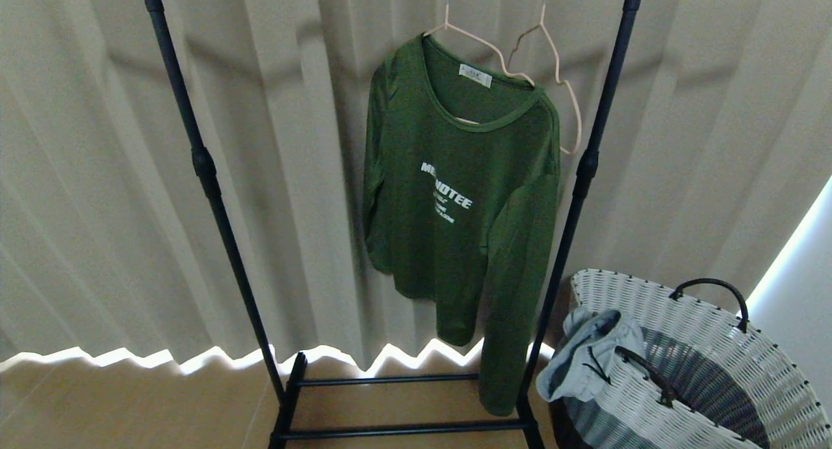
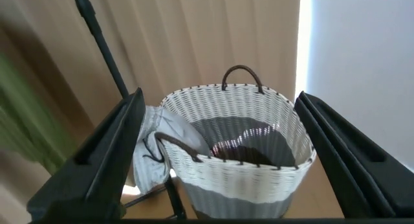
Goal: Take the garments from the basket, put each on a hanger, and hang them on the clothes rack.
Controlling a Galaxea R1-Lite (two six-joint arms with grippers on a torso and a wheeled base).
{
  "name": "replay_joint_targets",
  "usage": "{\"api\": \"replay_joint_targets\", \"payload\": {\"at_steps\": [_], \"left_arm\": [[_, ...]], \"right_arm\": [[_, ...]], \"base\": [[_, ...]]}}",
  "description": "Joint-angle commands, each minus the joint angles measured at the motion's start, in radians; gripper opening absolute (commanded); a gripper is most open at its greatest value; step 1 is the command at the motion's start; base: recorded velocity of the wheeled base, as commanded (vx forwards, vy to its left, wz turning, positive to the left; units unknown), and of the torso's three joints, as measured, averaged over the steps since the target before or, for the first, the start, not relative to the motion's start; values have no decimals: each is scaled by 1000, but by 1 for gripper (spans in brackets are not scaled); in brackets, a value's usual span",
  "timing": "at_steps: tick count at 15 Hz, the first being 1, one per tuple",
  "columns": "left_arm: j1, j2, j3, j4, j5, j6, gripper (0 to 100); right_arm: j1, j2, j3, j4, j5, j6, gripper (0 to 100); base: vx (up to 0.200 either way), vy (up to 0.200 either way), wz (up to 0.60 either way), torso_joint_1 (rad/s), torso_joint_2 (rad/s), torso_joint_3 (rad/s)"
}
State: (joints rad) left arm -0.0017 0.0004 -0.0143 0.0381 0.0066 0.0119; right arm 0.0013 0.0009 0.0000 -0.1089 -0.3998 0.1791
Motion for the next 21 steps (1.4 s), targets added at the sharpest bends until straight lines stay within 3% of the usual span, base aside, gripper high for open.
{"api": "replay_joint_targets", "payload": {"at_steps": [1,4,6,7,8,11,13,16,18,21], "left_arm": [[0,0,0,0,1,0,100],[0,0,0,0,0,2,100],[0,0,0,0,0,3,100],[0,0,2,0,0,6,100],[0,0,2,0,0,6,100],[0,0,0,0,0,6,100],[0,0,0,0,0,6,100],[0,0,0,0,0,8,100],[0,0,2,0,0,8,100],[0,0,2,0,3,8,100]], "right_arm": [[0,-1,0,0,1,-32,100],[0,-1,0,8,49,-135,100],[0,-1,0,11,65,-141,100],[8,42,0,17,197,-194,100],[22,62,0,37,202,-221,100],[89,143,-104,230,202,-293,100],[115,375,-252,348,200,-296,100],[115,734,-354,310,200,-296,100],[115,1079,-448,262,200,-294,100],[115,1321,-512,244,200,-293,100]], "base": [[200,0,0,-2,2,-2],[200,0,0,1,5,2],[200,0,0,2,2,2],[200,0,0,-2,2,-2],[0,0,0,0,0,0],[0,0,0,0,0,0],[0,0,0,0,0,0],[0,0,0,0,0,0],[0,0,0,0,0,0],[0,0,0,0,0,0]]}}
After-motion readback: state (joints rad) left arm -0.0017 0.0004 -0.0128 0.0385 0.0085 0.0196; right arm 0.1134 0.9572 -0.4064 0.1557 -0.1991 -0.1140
